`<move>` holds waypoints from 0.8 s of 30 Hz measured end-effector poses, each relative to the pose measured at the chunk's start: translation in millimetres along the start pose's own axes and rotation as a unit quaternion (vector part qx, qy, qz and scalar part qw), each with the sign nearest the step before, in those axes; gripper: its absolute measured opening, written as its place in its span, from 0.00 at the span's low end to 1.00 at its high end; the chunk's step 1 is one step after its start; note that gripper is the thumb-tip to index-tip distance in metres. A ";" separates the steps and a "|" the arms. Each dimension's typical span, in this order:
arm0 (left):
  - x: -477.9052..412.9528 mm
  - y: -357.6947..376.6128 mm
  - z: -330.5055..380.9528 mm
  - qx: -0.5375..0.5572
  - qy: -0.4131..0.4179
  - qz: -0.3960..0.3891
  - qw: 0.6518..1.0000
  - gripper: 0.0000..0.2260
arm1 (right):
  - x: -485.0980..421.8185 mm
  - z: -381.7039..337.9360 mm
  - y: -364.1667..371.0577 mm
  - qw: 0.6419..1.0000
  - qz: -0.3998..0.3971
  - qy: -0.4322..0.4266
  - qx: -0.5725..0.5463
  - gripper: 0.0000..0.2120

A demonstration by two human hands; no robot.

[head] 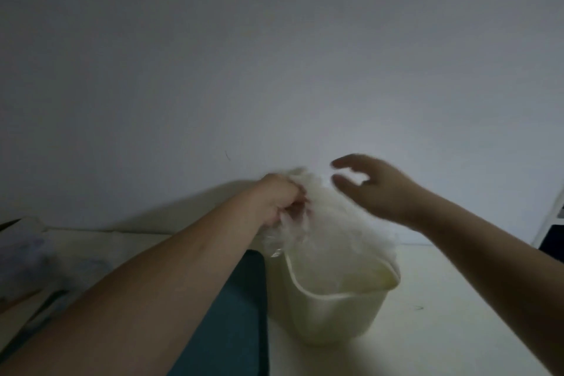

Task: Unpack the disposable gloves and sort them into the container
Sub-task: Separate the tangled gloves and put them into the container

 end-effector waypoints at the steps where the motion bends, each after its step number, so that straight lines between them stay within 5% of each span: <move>1: 1.3 2.7 -1.9 -0.014 0.000 0.002 1.000 0.05 | 5.3 -9.1 19.9 0.998 -0.066 -0.005 0.022 0.21; 5: -1.8 -13.8 0.6 -0.034 0.079 0.085 0.993 0.12 | 18.3 -12.2 93.5 0.950 -0.280 -0.012 0.138 0.30; 10: 15.3 -64.1 2.2 -0.049 0.175 0.154 0.971 0.16 | 17.2 -2.7 117.4 0.907 -0.342 -0.001 0.244 0.51; 18: 23.6 -96.9 -22.4 -0.048 0.174 0.131 0.975 0.10 | 28.1 5.8 150.0 0.867 -0.387 -0.012 0.313 0.41; 24: 48.2 -118.6 -46.6 -0.168 0.232 0.103 0.953 0.06 | 18.3 -37.3 94.6 0.904 -0.325 0.012 0.277 0.33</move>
Point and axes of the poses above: each hand's wrist, its own x-axis away from the middle knuckle, its own y-axis out of the palm, z = x × y, the point moved 6 cm from there along -x, towards the middle knuckle, and after that the axes turned 12 degrees about z, right-handed, at the moved point
